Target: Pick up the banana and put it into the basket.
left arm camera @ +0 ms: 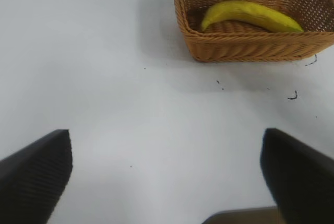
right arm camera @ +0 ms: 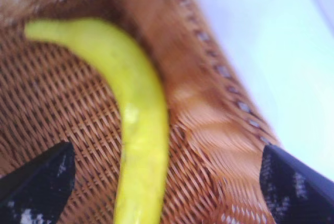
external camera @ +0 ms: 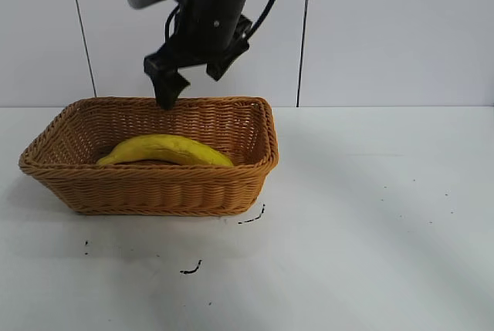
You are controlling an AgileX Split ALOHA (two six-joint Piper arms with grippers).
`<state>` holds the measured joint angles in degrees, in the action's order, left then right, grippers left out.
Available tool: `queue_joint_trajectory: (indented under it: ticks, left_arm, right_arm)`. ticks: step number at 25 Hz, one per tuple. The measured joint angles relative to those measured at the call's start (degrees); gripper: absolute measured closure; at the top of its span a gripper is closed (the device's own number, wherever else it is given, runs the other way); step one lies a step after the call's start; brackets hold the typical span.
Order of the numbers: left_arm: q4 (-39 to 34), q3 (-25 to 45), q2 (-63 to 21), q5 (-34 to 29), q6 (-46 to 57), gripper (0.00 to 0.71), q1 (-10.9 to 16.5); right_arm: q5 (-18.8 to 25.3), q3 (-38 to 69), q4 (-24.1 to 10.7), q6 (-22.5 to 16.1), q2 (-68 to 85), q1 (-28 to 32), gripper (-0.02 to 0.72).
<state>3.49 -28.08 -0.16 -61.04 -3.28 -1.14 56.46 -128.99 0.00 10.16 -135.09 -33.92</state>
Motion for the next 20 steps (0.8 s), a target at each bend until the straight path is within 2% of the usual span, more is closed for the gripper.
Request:
queue_joint_trajectory:
  ticks: [3,5,7,14,20]
  left_arm:
    - [0.0,0.0,0.0,0.0,0.0,0.015,0.0]
    - [0.0,0.0,0.0,0.0,0.0,0.015,0.0]
    - [0.0,0.0,0.0,0.0,0.0,0.015,0.0]
    - [0.0,0.0,0.0,0.0,0.0,0.015,0.0]
    - [0.0,0.0,0.0,0.0,0.0,0.015,0.0]
  right_arm:
    - [0.27,-0.76,0.0,-6.83,0.74,2.64,0.014]
    - [0.37,-0.76,0.0,-10.16,0.63,5.55,0.014]
    - [1.33,-0.76,-0.54,-11.86,0.57,9.39,0.014]
    - [4.71,-0.76,-1.27,-12.59,0.57,21.99,0.014]
    - [7.56,-0.76,-1.43,-12.33,0.57,29.36,0.014]
